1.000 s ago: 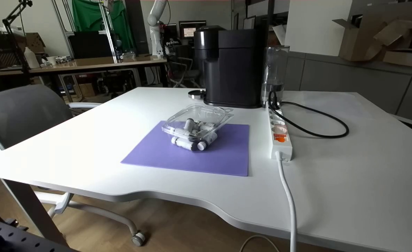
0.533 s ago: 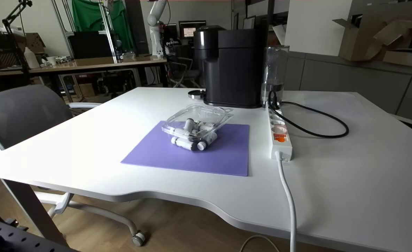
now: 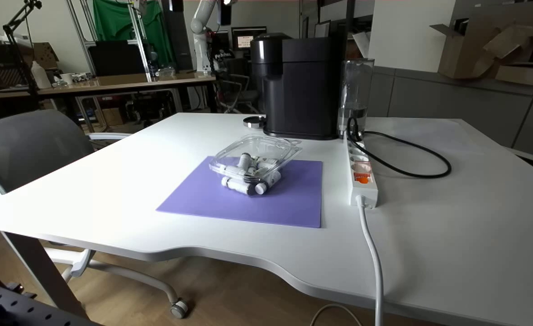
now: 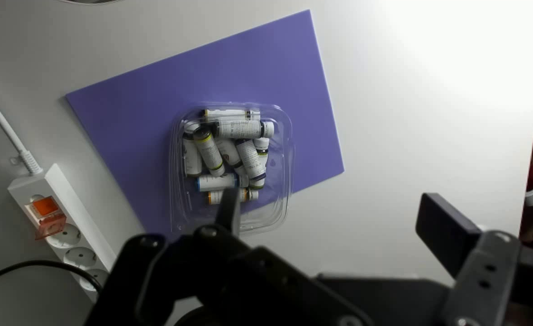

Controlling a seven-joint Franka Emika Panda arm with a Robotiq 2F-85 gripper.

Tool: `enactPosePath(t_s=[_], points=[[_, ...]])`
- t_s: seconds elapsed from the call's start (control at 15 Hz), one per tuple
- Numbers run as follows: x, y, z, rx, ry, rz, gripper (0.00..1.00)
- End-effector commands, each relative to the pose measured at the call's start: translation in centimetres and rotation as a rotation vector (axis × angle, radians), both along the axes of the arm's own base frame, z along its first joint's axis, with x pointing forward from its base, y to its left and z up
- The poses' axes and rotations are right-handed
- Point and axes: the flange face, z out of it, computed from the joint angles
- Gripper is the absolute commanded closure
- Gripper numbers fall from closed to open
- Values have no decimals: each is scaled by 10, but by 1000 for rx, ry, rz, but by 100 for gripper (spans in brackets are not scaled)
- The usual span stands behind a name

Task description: Open colourless box

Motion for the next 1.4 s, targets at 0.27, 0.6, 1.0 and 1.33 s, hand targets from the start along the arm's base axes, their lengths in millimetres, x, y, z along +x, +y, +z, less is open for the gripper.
enactPosePath(t_s=[0.27,0.6,1.0,1.33], points=[[49,-33,-29,59,185,86,0],[111,-61,-69,-7,222,90,0],[188,-57,-102,-196,86,88,0],[193,-54,-116,-209,93,96,0]])
